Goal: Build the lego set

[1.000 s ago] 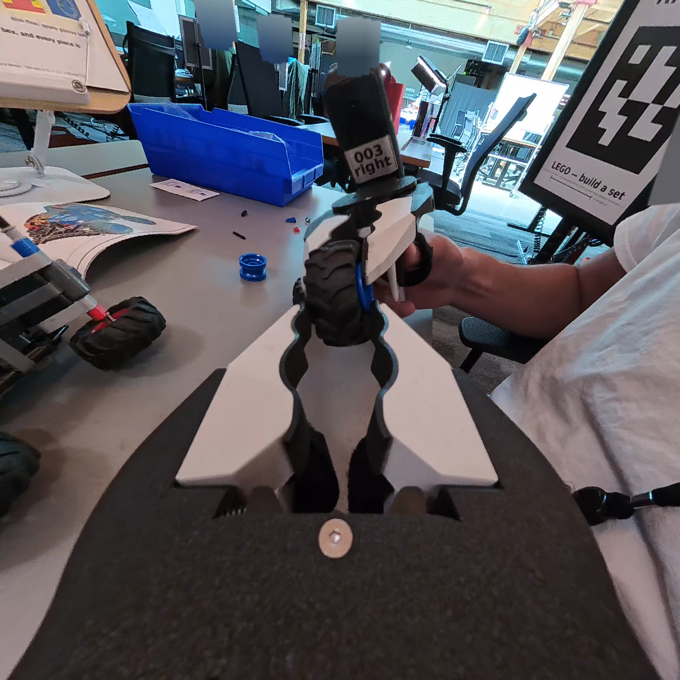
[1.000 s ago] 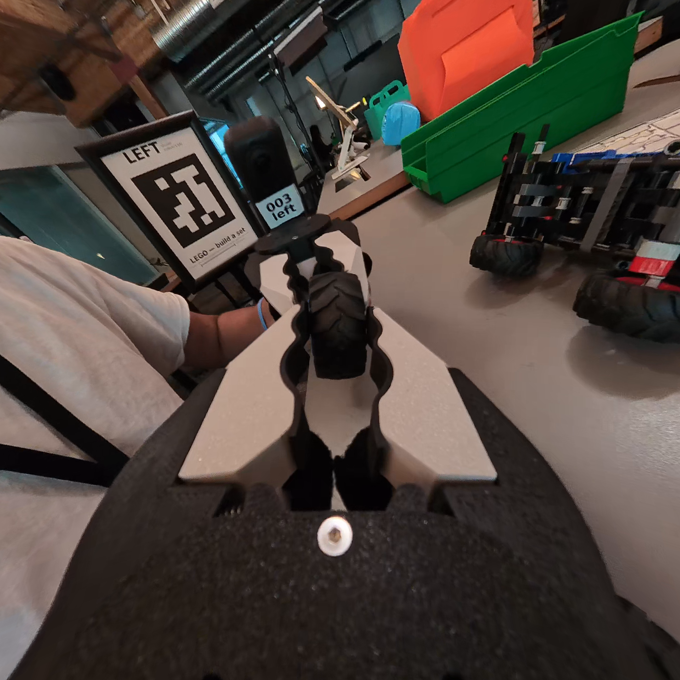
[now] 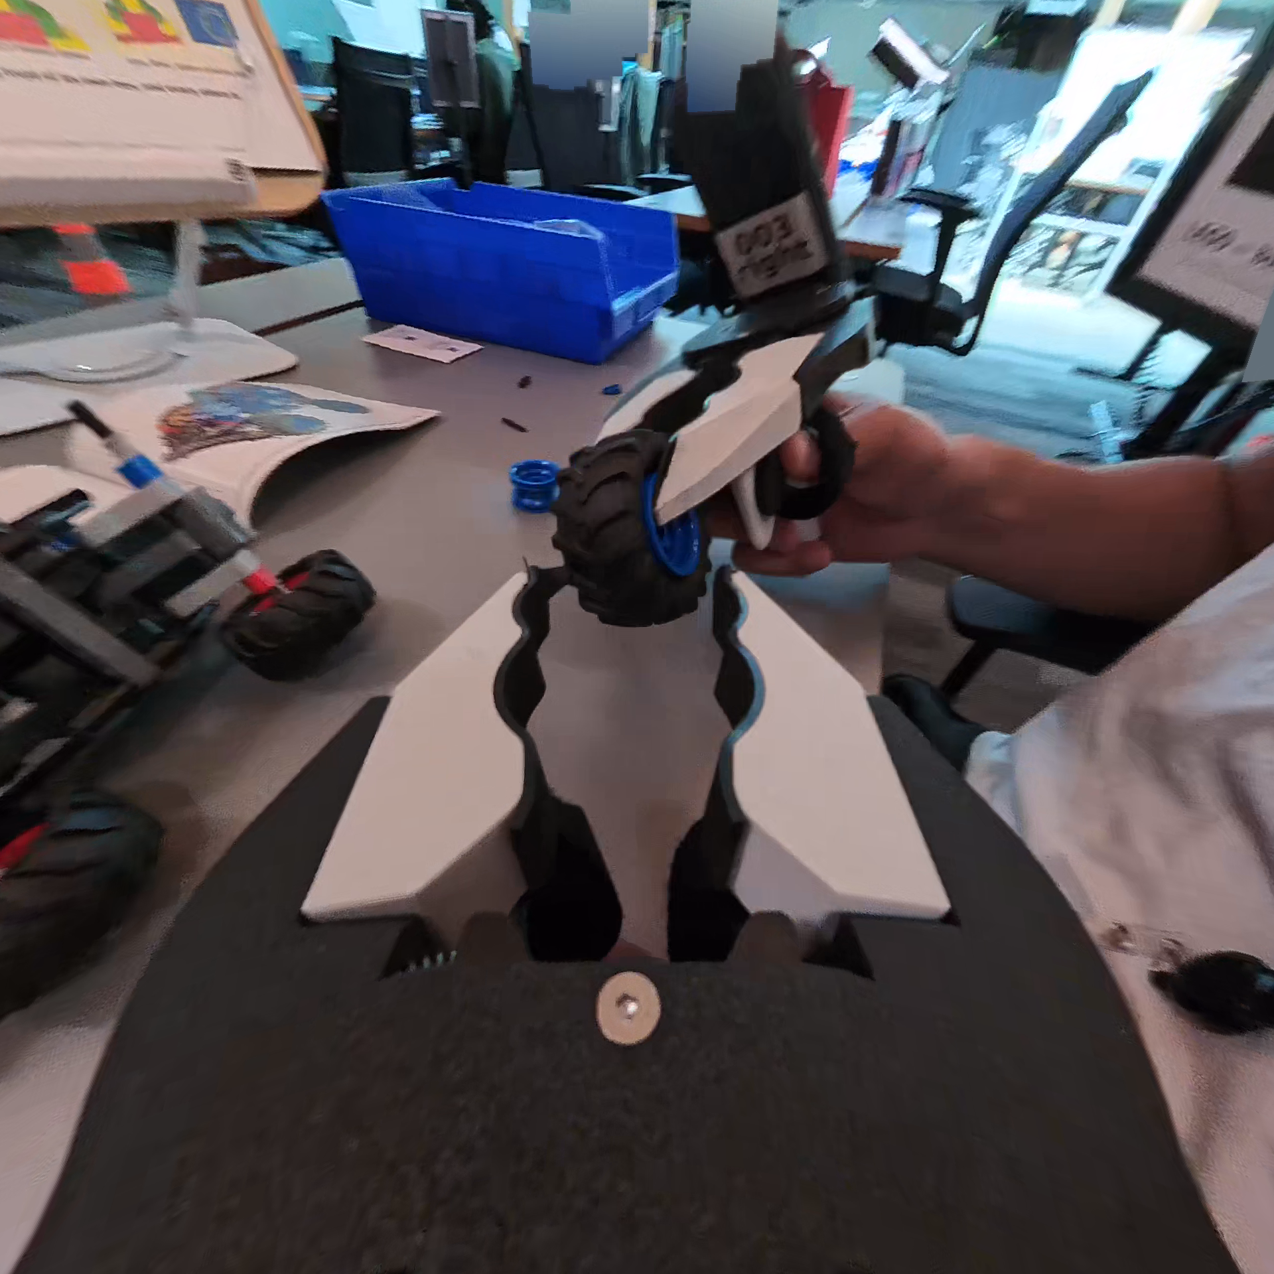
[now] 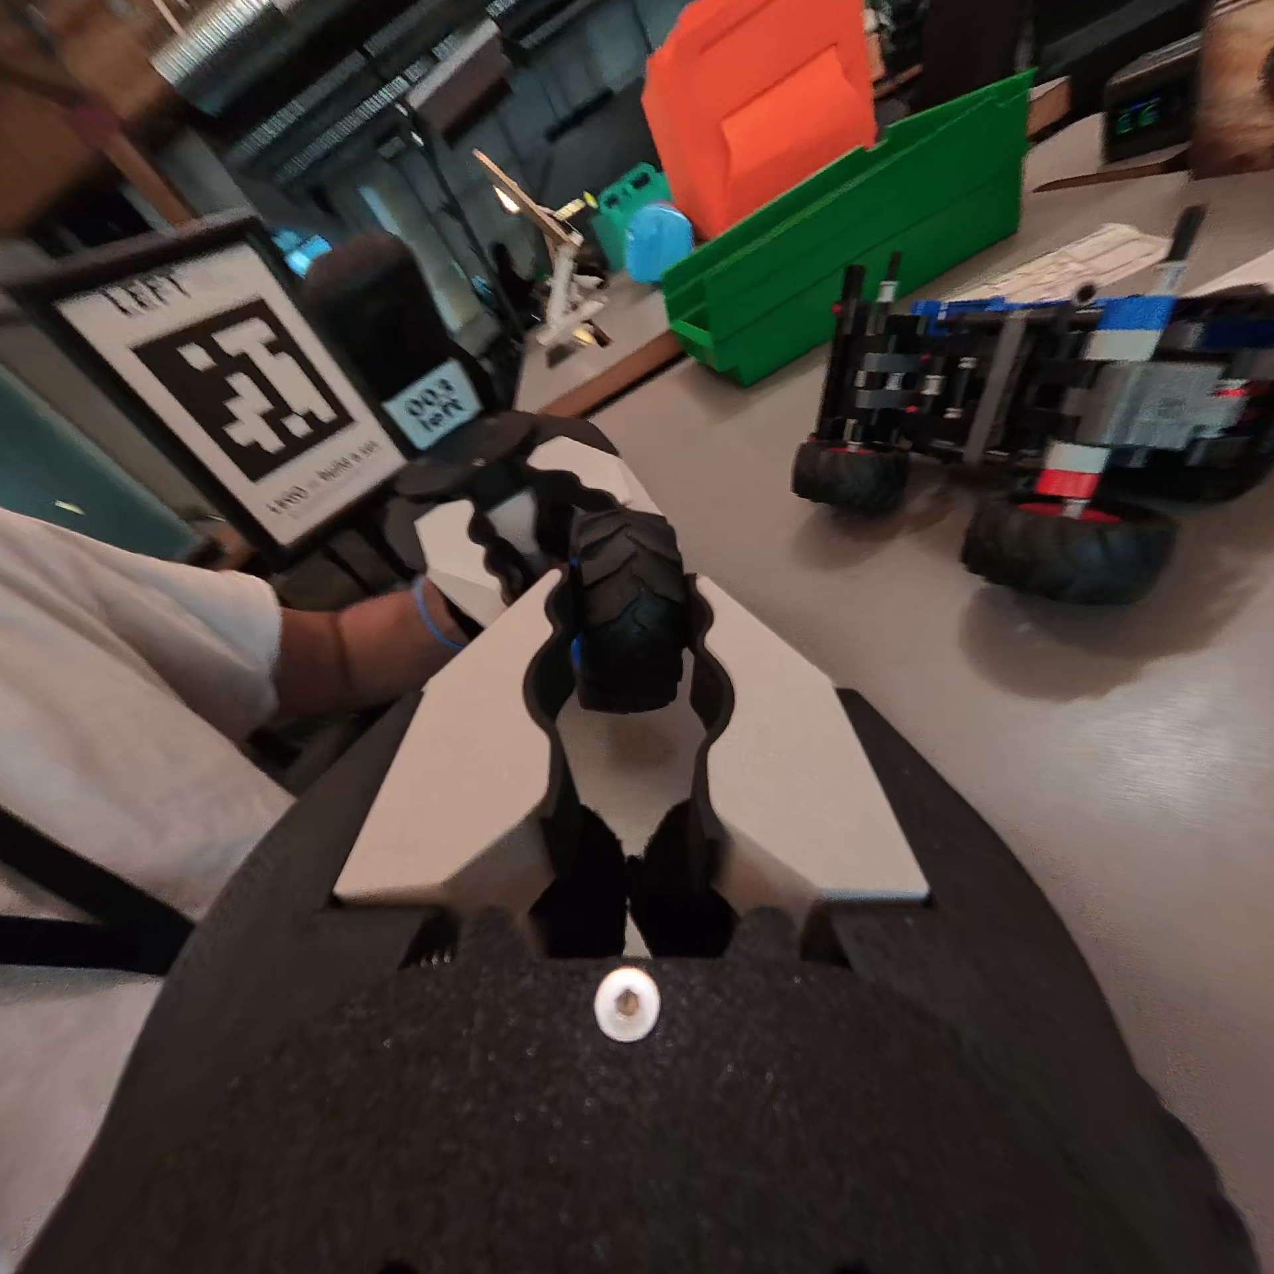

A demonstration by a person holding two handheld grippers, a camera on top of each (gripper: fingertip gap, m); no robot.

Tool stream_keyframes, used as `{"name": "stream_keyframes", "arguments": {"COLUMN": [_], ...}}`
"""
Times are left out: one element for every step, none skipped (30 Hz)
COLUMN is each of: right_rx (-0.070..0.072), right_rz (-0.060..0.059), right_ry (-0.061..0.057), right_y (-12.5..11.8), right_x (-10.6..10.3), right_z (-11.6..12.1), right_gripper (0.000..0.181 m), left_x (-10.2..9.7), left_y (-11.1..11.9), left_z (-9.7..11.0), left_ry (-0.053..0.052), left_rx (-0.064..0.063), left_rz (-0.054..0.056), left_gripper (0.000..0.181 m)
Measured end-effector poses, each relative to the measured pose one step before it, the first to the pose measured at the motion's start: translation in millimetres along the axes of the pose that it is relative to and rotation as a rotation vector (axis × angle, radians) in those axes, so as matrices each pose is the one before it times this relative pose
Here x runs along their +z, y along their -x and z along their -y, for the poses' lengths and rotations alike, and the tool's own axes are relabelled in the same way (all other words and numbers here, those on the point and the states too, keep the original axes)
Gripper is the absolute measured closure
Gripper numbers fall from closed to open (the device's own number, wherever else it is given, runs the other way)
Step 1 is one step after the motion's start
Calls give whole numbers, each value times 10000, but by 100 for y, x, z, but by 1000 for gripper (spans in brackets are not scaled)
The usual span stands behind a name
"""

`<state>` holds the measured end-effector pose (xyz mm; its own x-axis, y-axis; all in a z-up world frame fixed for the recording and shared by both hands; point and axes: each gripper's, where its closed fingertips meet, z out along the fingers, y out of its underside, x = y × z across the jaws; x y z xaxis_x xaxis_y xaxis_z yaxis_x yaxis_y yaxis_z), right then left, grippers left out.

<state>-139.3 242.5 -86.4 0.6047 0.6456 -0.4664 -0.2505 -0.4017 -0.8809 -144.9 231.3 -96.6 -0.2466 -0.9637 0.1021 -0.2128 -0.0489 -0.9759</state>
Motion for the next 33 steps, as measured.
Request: {"name": "stream_keyframes", "arguments": {"right_rx": [439, 319, 220, 156, 62, -253, -470, -449, -234, -279, -343, -384, -286, -257, -230, -195, -179, -125, -131, -140, -150, -230, -103, -39, -232, -391, -293, -109, -75, -88, -42, -34, 8], "right_rz": [500, 509, 513, 314, -112, -240, -519, -464, -450, -481, -503, -433, -360, -313, -248, -266, -223, -173, -166, -200, -295, -281, -137, -116, -205, -173, -72, 104, 300, 102, -25, -154, -329], "right_ry": [-315, -397, -181, 35, 218, 290, 162, 190, 210, 220, 195, 164, 149, 101, 3, 45, -43, -15, -31, 38, 13, -40, 40, 22, -26, -45, 145, 7, -158, -213, -139, 63, -105], "right_y": [431, 527, 654, 377, -197, -251, -455, -296, -334, -410, -442, -362, -269, -166, -89, -136, -130, -111, -90, -124, -172, -158, -126, -127, -173, -137, -85, -8, 176, -221, -437, -605, -758], "right_x": [35, 78, 214, 308, 352, 299, 128, 38, -40, -55, -51, -23, -22, -26, -26, 10, -35, -60, -60, -57, -46, -67, -63, -11, 7, -26, 36, -125, -308, -512, -608, -557, -445], "right_z": [219, 298, 30, -238, -507, -534, -292, -228, -122, -104, -157, -182, -180, -58, 71, 43, 169, 151, 128, 26, 54, 115, 29, -13, 11, 127, -41, 233, 495, 440, 207, -112, 60], "right_gripper": [152, 152, 152, 152, 152, 152, 152, 153, 153, 153, 153, 152, 152, 152, 152, 152, 151, 151, 151, 151, 151, 151, 151, 150, 150, 149, 149, 149, 149, 150, 150, 145, 132], "left_x": [-6, 14, -8, 9, 43, 46, 45, -5, 25, 105, 121, 91, 57, 16, -21, -25, -11, -3, 7, 43, 70, 87, 80, 80, 81, 86, 67, -39, -182, -256, -299, -336, -307], "left_y": [-284, -73, -211, -436, -273, 188, 483, 286, 273, 331, 354, 307, 200, 142, 121, 168, 162, 119, 111, 108, 104, 71, 84, 131, 138, 110, 66, -106, -138, 279, 608, 404, 265], "left_z": [-11, -8, 105, 171, 166, -53, -358, -341, -256, -287, -277, -262, -191, -80, 39, 55, 133, 156, 129, 57, 29, 70, 29, -42, -47, -31, -29, 163, 395, 320, 196, 243, 384], "left_ry": [-54, 11, -65, -116, -125, 17, 250, 248, 178, 191, 193, 171, 124, 65, -7, 18, -9, -21, -11, 28, 17, -49, -14, 60, 85, 53, 12, -183, -335, -244, -131, -186, -323], "left_rx": [-374, -281, -161, -94, -110, -85, -37, 18, 98, 174, 188, 253, 285, 240, 229, 228, 168, 135, 110, 91, 85, 11, -62, 13, 120, 82, -83, -290, -398, -418, -365, -402, -571], "left_rz": [-461, -272, -263, -324, -160, 131, 280, 155, 241, 389, 435, 425, 369, 313, 270, 287, 280, 249, 219, 212, 215, 147, 70, 102, 125, 40, -116, -333, -406, -133, 52, -99, -191], "left_gripper": [134, 133, 131, 128, 133, 137, 144, 146, 149, 150, 151, 151, 151, 152, 152, 153, 153, 154, 154, 154, 154, 154, 154, 154, 154, 154, 153, 153, 153, 153, 152, 152, 152]}}
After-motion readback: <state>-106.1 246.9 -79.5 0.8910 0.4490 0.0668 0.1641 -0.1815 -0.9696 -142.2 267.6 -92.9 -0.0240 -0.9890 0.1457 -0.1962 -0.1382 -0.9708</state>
